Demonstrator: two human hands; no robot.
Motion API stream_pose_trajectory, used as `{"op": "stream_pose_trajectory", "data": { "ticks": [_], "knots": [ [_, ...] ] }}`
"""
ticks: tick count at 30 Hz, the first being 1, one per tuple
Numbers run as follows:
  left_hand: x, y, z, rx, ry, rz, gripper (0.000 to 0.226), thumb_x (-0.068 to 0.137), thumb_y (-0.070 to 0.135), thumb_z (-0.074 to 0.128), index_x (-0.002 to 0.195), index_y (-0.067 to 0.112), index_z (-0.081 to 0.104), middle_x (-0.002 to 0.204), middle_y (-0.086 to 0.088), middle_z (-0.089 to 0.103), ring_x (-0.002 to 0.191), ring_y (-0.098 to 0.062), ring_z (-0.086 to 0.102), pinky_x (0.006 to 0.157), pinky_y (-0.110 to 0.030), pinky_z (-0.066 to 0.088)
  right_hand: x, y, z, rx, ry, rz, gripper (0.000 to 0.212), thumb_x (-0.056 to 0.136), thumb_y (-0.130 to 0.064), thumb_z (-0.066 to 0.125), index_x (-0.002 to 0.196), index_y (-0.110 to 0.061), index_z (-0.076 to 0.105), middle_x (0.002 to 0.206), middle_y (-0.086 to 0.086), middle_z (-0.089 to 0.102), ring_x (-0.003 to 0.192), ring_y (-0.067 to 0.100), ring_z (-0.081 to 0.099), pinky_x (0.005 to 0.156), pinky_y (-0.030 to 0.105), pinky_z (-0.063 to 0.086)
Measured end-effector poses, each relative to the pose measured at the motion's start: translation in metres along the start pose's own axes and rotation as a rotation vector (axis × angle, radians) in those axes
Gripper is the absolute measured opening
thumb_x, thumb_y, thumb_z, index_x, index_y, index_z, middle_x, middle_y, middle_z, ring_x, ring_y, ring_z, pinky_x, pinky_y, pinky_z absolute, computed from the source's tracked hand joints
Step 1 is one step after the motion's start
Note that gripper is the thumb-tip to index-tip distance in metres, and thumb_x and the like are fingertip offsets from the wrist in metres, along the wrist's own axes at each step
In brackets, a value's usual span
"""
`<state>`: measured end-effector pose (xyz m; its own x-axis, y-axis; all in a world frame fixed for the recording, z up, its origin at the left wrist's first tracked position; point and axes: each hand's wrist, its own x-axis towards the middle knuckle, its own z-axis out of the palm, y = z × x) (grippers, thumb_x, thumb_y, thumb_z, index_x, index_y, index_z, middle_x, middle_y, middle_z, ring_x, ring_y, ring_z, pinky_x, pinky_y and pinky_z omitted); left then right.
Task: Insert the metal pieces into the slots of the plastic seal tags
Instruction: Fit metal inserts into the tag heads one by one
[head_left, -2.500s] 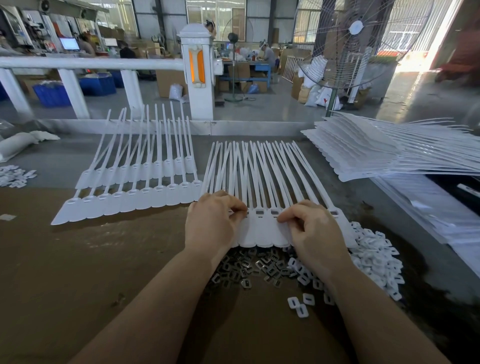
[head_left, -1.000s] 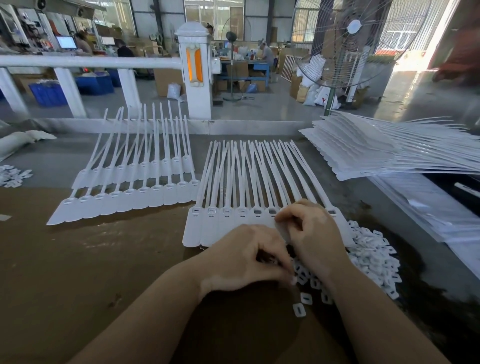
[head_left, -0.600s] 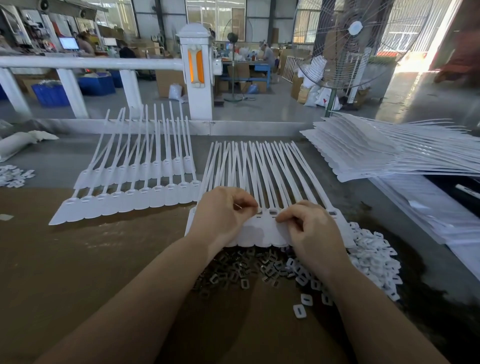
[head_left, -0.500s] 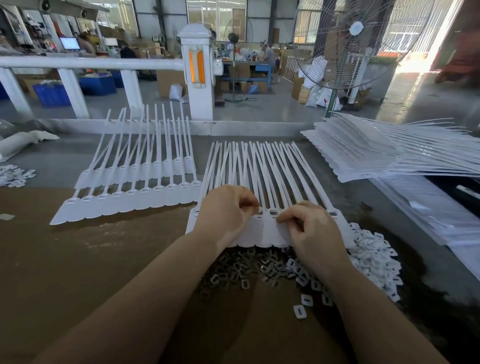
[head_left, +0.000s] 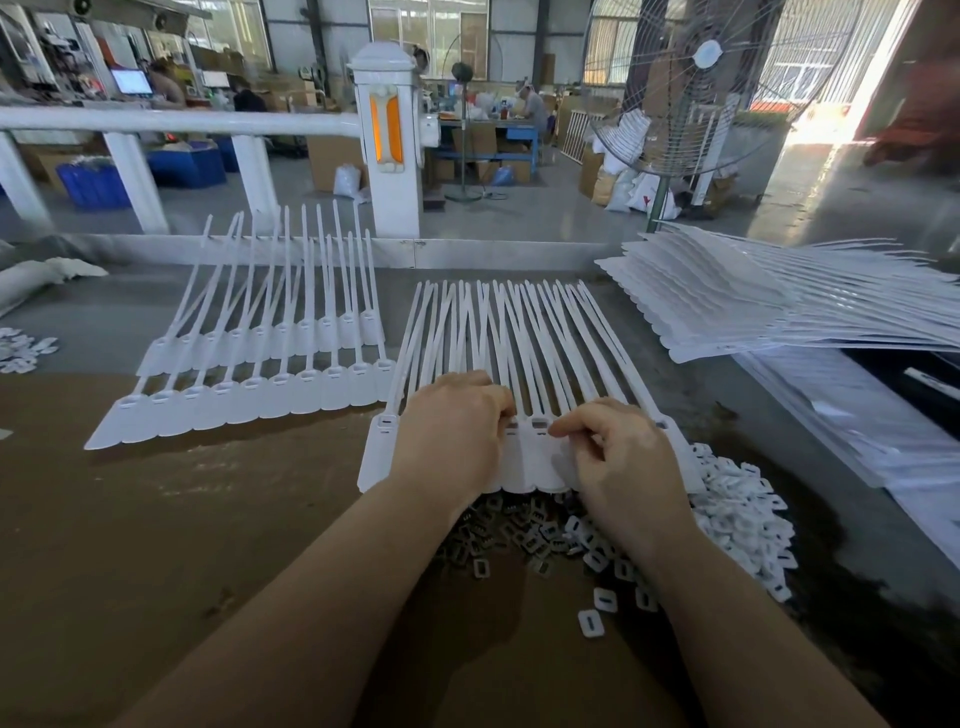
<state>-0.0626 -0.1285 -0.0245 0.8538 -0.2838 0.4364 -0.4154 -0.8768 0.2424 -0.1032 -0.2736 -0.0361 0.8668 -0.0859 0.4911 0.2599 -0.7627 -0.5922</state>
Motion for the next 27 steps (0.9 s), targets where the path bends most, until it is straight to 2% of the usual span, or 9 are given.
{"op": "stream_pose_trajectory", "data": {
  "ticks": [6,12,17,19,21,24,27],
  "knots": [
    [-0.001,0.003,-0.001,0.067,-0.039,0.044,0.024,0.093,0.012,0.050,0.107,0.022,0.068,0.100,0.006,0.059,0.091,-0.015,0.055,0.078,-0.030,0.050,0.005,0.006,-0.012,0.022,0.266,0.155,0.022,0.086,0.000,0.055,0.086,-0.017,0.070,0.088,-0.011,0.059,0.092,0.018,0.057,0.091,0.047,0.043],
    [-0.006,0.002,-0.002,0.030,-0.047,0.045,0.026,0.094,0.019,0.046,0.106,0.022,0.070,0.100,0.007,0.059,0.094,-0.014,0.052,0.081,-0.028,0.048,0.006,0.010,-0.013,-0.020,0.249,0.232,0.023,0.088,-0.003,0.051,0.094,-0.017,0.069,0.102,-0.002,0.066,0.098,0.022,0.058,0.096,0.047,0.040],
    [-0.009,0.001,-0.001,-0.011,-0.054,0.027,0.027,0.095,0.024,0.047,0.110,0.025,0.069,0.105,0.009,0.058,0.100,-0.013,0.050,0.085,-0.028,0.044,0.006,0.009,-0.011,0.025,0.225,0.216,0.023,0.088,-0.003,0.052,0.094,-0.015,0.070,0.097,-0.006,0.063,0.099,0.019,0.056,0.094,0.044,0.042],
    [-0.010,0.000,0.000,-0.036,-0.052,0.012,0.026,0.094,0.024,0.049,0.110,0.026,0.070,0.105,0.011,0.058,0.102,-0.012,0.049,0.086,-0.027,0.042,0.006,0.009,-0.011,0.068,0.208,0.222,0.023,0.089,-0.002,0.051,0.095,-0.015,0.070,0.093,-0.010,0.059,0.097,0.019,0.056,0.089,0.041,0.046],
    [-0.010,-0.002,0.000,-0.076,-0.063,-0.017,0.025,0.094,0.023,0.050,0.109,0.026,0.070,0.105,0.013,0.057,0.102,-0.011,0.048,0.085,-0.024,0.040,0.007,0.009,-0.011,0.142,0.190,0.234,0.024,0.089,-0.002,0.050,0.095,-0.015,0.069,0.093,-0.004,0.064,0.084,0.018,0.058,0.076,0.035,0.048],
    [-0.011,-0.003,0.001,-0.138,-0.048,-0.049,0.024,0.091,0.021,0.054,0.107,0.026,0.071,0.102,0.014,0.058,0.100,-0.009,0.048,0.082,-0.020,0.037,0.008,0.008,-0.014,0.314,0.195,0.273,0.023,0.090,-0.004,0.051,0.094,-0.016,0.071,0.075,-0.003,0.064,0.054,0.001,0.048,0.055,0.017,0.038],
    [-0.012,0.000,0.001,-0.186,0.001,-0.045,0.020,0.090,0.023,0.058,0.104,0.024,0.072,0.097,0.014,0.059,0.097,-0.008,0.051,0.084,-0.017,0.037,0.009,0.007,-0.018,0.491,0.244,0.331,0.024,0.089,-0.005,0.054,0.088,-0.020,0.072,0.061,-0.006,0.059,0.048,0.000,0.047,0.048,0.011,0.038]
  ]
}}
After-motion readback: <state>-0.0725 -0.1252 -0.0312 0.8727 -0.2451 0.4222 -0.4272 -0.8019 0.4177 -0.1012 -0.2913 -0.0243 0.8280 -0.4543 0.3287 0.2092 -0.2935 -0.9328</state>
